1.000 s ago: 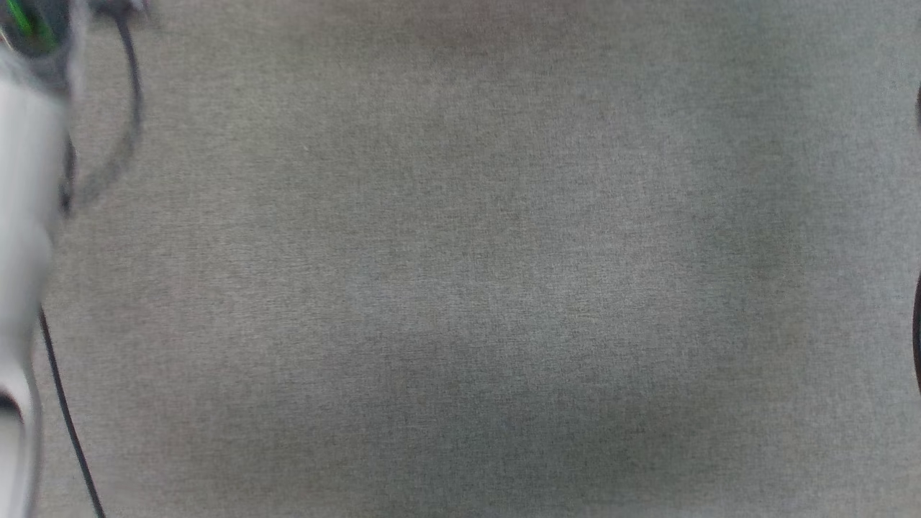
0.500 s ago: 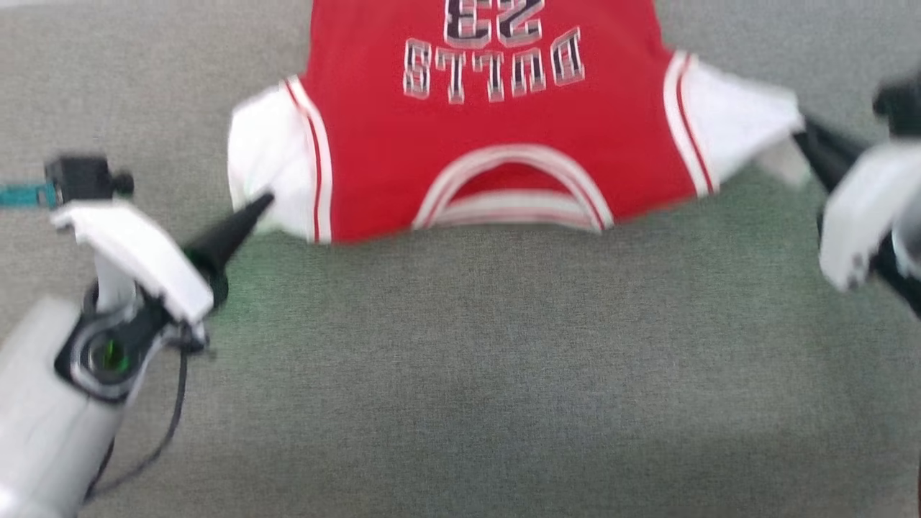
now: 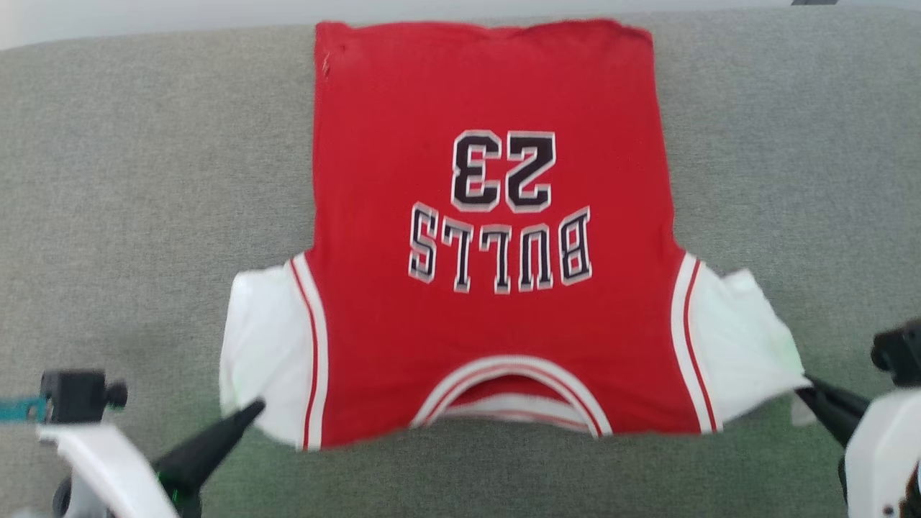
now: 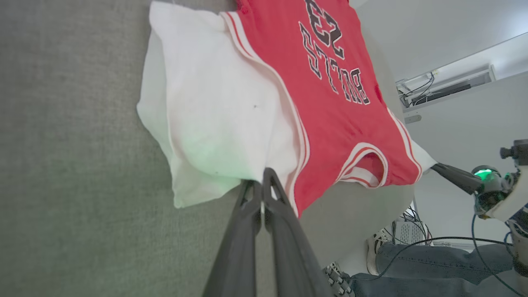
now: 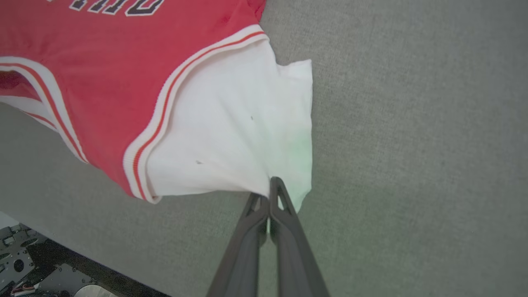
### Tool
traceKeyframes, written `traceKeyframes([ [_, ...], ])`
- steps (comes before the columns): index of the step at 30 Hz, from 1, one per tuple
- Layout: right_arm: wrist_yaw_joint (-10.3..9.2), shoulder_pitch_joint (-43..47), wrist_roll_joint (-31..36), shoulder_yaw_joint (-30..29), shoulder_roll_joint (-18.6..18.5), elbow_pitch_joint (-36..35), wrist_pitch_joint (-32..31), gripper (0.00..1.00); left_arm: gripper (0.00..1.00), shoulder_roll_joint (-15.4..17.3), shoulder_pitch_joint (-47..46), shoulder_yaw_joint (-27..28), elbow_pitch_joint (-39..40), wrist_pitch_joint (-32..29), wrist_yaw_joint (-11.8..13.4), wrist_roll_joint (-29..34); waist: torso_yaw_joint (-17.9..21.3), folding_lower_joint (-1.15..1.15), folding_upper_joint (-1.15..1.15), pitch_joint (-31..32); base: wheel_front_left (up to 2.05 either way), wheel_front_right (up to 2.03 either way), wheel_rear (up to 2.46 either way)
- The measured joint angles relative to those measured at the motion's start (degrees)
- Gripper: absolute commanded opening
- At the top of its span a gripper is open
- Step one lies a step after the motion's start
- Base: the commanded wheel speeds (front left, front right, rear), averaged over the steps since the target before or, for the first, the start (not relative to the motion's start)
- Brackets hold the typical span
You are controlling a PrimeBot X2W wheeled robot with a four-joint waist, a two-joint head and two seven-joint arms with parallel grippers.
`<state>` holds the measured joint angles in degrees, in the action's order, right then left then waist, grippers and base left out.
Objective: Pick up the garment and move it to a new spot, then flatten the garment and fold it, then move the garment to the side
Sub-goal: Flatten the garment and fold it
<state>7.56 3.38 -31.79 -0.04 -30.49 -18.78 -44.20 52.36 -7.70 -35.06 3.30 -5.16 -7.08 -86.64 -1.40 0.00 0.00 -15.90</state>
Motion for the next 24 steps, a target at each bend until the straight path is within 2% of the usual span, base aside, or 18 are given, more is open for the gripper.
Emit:
traceKeyframes([
  [4, 0.0, 6.17, -0.48, -3.33, 1.98, -5.69, -3.89, 0.0, 0.0, 3.96, 6.93, 0.74, 5.95, 3.03, 1.07, -0.92, 0.14, 0.0, 0.0, -0.1, 0.0, 0.0, 0.0],
  [9, 0.0, 10.18, -0.45, -6.86, 4.12, -10.69, -6.04, 0.0, 0.0, 6.08, 11.67, 1.45, 11.54, 6.0, 2.57, -1.53, -0.19, 0.0, 0.0, -0.59, 0.0, 0.0, 0.0],
  [14, 0.0, 9.68, -0.34, -5.76, 5.25, -9.85, -6.37, 0.0, 0.0, 3.86, 11.24, -0.04, 11.87, 4.59, 2.71, -1.62, -0.7, 0.0, 0.0, -0.59, 0.0, 0.0, 0.0],
  [24, -0.04, 5.92, 1.58, 2.45, 3.14, 0.29, -5.2, 0.0, 0.0, -1.83, 6.48, -3.18, 4.08, 0.67, 2.0, -1.2, -0.97, 0.0, 0.0, -1.7, 0.0, 0.0, 0.0],
])
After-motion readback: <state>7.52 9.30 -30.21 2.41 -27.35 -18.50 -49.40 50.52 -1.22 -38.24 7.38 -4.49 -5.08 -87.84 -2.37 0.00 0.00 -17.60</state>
